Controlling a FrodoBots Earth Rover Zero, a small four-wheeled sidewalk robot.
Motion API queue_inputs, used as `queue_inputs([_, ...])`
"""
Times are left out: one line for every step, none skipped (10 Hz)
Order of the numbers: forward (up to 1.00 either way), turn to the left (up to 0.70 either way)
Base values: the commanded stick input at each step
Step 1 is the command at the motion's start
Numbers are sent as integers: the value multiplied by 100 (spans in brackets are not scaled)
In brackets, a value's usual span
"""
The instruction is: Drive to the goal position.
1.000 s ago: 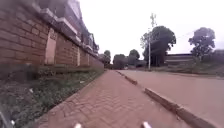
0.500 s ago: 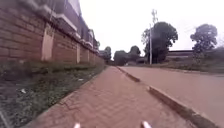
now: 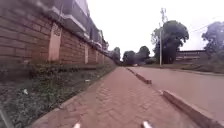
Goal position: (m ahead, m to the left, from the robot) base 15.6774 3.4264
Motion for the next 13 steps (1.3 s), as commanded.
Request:
queue_inputs([50,13])
queue_inputs([50,17])
queue_inputs([50,19])
queue_inputs([50,11])
queue_inputs([50,3])
queue_inputs([50,1])
queue_inputs([50,-50])
queue_inputs([50,-50])
queue_inputs([50,-50])
queue_inputs([50,-41])
queue_inputs([50,-11])
queue_inputs([50,24])
queue_inputs([50,20])
